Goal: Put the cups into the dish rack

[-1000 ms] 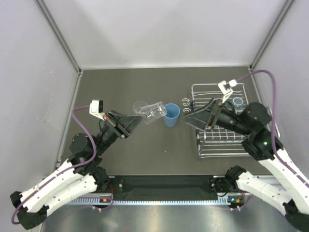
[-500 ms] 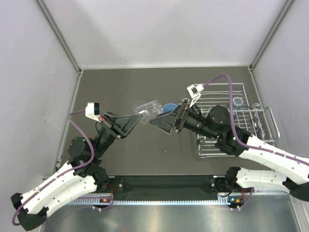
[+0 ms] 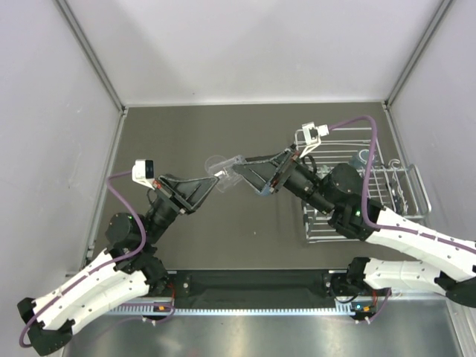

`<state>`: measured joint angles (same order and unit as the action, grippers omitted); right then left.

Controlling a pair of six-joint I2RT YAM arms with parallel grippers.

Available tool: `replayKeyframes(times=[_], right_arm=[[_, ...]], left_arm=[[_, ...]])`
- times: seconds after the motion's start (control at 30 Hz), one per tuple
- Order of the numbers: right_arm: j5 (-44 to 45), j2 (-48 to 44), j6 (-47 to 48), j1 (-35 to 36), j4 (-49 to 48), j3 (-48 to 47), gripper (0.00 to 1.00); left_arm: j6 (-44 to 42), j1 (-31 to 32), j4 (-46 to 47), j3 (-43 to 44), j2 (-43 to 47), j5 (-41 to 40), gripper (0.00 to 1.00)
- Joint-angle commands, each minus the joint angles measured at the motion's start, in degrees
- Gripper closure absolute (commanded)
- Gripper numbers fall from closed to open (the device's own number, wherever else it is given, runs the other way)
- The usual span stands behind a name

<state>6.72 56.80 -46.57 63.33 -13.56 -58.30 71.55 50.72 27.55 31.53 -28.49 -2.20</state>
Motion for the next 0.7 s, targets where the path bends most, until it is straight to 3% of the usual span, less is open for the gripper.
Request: replayKeyframes(times=[0.0,0.2,0.27,0.4,0.43,0.47,0.5,0.53,0.67], right_arm=[[1.63,1.12,0.86,1.36,-5.42,-2.60,0.11],[1.45,2.18,0.60,1.62,-5.42,-2.87,0.20],[1.63,2.44,0.51,1.71,-5.51,-2.87,0.27],[1.98,2.71,0.86,1.71,-4.99,-3.48,0.61],[2.07,2.71,1.12,1.71,-4.55,-3.74,0.81],[2.33,2.71,1.39,1.80,-3.93,-4.01,0.89],[3.38,2.79,1.74,1.71,-1.84,-4.97,0.96],[4.00,2.71,2.79,1.71,-0.51,-5.50,1.00],[9.00,1.57,6.65,1.62,6.08,-8.05,1.00]], left_arm=[[0.52,-0.09,5.94,-0.06,0.54,0.35,1.00],[0.43,-0.09,6.55,-0.06,0.54,0.79,1.00],[0.52,-0.09,6.64,-0.24,0.45,0.96,1.00],[0.87,-0.09,4.80,0.11,0.37,1.23,1.00],[0.87,-0.09,2.88,0.20,0.37,1.32,1.00],[0.87,-0.09,2.08,0.63,0.37,1.40,0.99],[0.61,-0.09,1.29,0.81,0.37,1.49,0.93],[0.70,-0.09,-0.20,0.90,0.45,1.58,0.77],[0.00,-0.09,-5.38,1.08,2.12,0.53,0.36]])
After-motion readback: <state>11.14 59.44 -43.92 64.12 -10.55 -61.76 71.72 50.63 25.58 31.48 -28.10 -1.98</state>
